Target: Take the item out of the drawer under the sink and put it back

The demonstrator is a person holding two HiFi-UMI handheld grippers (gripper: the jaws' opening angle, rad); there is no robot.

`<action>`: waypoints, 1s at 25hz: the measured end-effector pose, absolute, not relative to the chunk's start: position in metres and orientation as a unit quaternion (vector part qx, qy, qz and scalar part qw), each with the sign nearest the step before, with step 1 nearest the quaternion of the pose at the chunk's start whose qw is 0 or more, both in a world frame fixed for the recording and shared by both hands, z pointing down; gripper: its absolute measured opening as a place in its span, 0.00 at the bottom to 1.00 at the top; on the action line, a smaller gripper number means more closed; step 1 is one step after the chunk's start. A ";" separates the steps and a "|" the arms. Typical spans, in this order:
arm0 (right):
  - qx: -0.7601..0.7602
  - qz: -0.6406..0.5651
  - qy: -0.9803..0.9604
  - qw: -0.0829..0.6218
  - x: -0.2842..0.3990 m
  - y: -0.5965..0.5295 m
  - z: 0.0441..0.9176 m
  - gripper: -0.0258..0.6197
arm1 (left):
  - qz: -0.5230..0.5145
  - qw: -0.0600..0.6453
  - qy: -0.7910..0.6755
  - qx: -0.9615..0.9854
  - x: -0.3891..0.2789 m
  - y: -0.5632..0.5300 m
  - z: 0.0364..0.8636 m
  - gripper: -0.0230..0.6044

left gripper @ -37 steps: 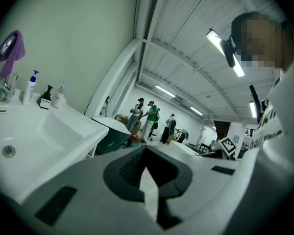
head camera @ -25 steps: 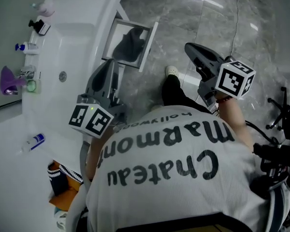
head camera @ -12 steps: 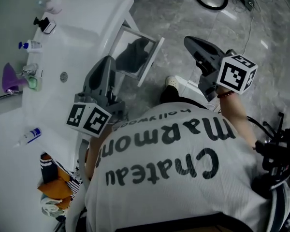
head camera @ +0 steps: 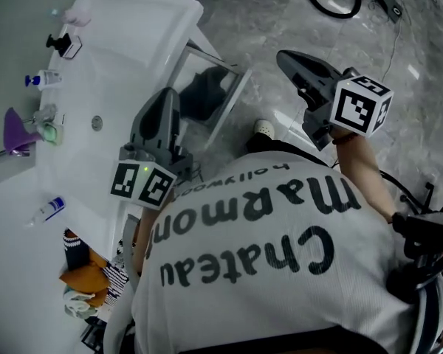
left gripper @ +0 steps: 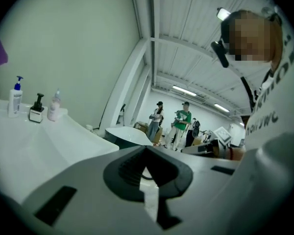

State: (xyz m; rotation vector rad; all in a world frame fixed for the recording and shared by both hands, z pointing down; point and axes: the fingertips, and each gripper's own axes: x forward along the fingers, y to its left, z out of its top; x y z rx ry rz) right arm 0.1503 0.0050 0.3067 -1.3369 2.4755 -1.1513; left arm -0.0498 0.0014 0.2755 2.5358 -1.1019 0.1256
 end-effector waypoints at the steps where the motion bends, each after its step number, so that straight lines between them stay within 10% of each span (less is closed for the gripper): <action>1: -0.434 -0.386 0.813 0.048 0.149 0.001 0.312 0.06 | 0.054 0.173 -0.389 0.903 -0.047 0.001 0.281 0.05; 25: -0.385 -0.564 0.730 -0.015 0.134 0.016 0.551 0.06 | 0.338 0.290 -0.382 0.810 -0.031 -0.035 0.550 0.05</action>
